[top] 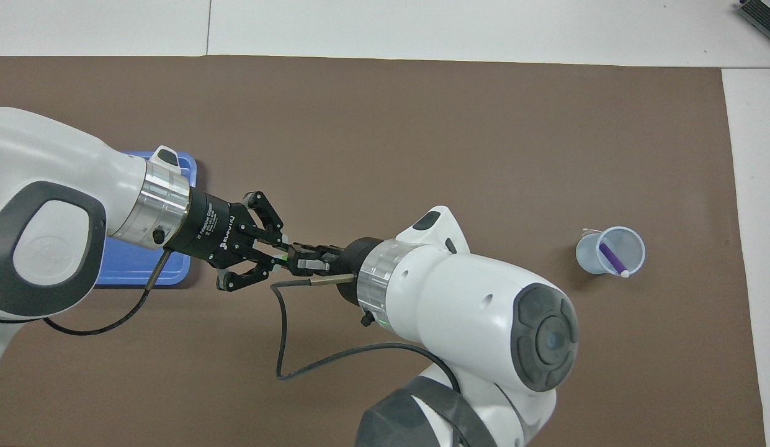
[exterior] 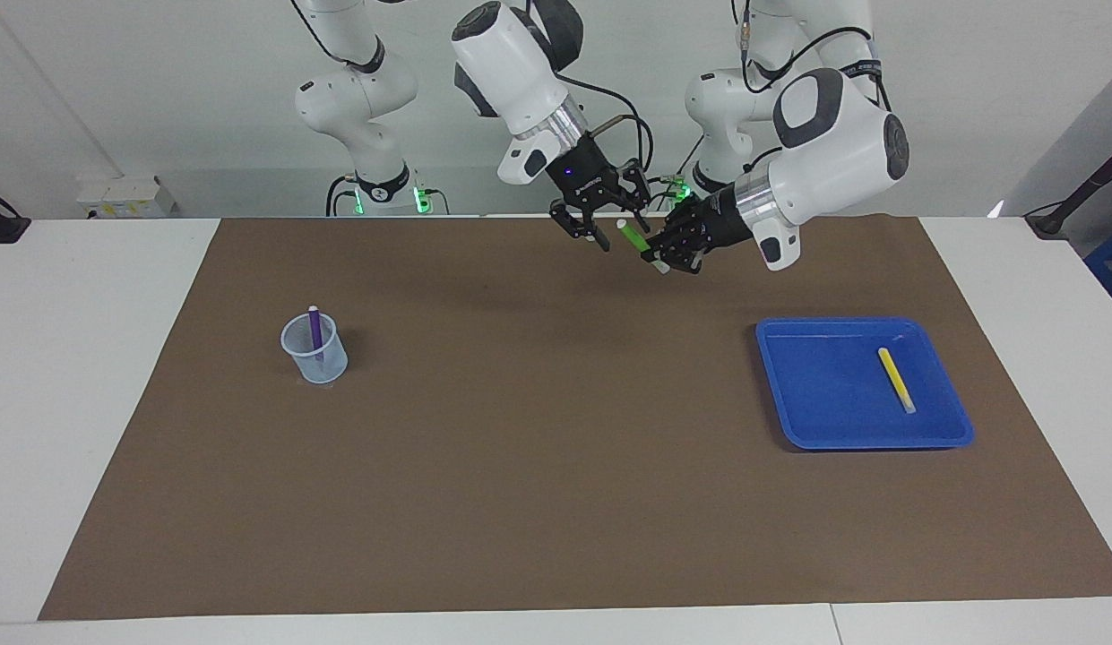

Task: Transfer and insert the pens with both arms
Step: 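Grasp the green pen with the right gripper and open the left gripper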

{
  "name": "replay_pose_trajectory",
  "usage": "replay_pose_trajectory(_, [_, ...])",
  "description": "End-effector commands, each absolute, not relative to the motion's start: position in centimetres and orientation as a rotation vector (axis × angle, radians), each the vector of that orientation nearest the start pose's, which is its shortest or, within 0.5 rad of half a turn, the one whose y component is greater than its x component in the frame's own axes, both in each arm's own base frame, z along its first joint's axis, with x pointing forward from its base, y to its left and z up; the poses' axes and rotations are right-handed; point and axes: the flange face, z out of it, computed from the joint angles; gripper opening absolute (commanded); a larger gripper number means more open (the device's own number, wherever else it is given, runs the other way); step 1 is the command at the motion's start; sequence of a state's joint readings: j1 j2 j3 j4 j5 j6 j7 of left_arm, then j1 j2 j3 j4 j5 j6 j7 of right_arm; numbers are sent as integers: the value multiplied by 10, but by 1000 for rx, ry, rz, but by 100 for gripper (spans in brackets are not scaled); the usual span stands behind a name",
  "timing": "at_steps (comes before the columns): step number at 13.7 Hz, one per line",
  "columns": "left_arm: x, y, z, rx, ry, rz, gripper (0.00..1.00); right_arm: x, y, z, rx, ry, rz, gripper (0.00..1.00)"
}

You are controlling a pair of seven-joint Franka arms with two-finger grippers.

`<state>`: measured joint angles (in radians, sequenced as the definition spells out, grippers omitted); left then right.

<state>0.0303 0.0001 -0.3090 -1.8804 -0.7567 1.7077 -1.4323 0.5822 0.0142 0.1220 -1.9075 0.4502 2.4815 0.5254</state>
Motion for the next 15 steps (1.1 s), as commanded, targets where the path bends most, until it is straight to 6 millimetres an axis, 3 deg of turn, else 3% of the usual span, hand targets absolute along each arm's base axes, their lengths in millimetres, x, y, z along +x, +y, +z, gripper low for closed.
replay_pose_trajectory(1, [501,-210,518,-2606,-2039,1191,0,467,392,550,-2518,105,-310,43])
replay_pose_trajectory(2, [501,-209,518,-2605,-2042,1192,0,467,392,550,-2519,103,-310,40])
replay_pose_trajectory(5, [501,-208,518,-2602,-2042,1194,0,467,392,550,-2519,102,-311,4])
replay_pose_trajectory(6, [501,-208,518,-2602,-2042,1194,0,467,392,550,-2518,103,-310,0])
replay_pose_trajectory(11, [501,-208,519,-2632,-2025,1201,0,467,391,549,-2519,109,-308,0])
replay_pose_trajectory(13, [498,-211,519,-2619,-2042,1190,57,467,391,548,-2521,105,-308,0])
replay_pose_trajectory(14, [499,-209,520,-2595,-2085,1178,73,467,390,549,-2522,104,-308,0])
replay_pose_trajectory(15, [501,-206,521,-2539,-2141,1176,80,468,388,548,-2529,99,-303,0])
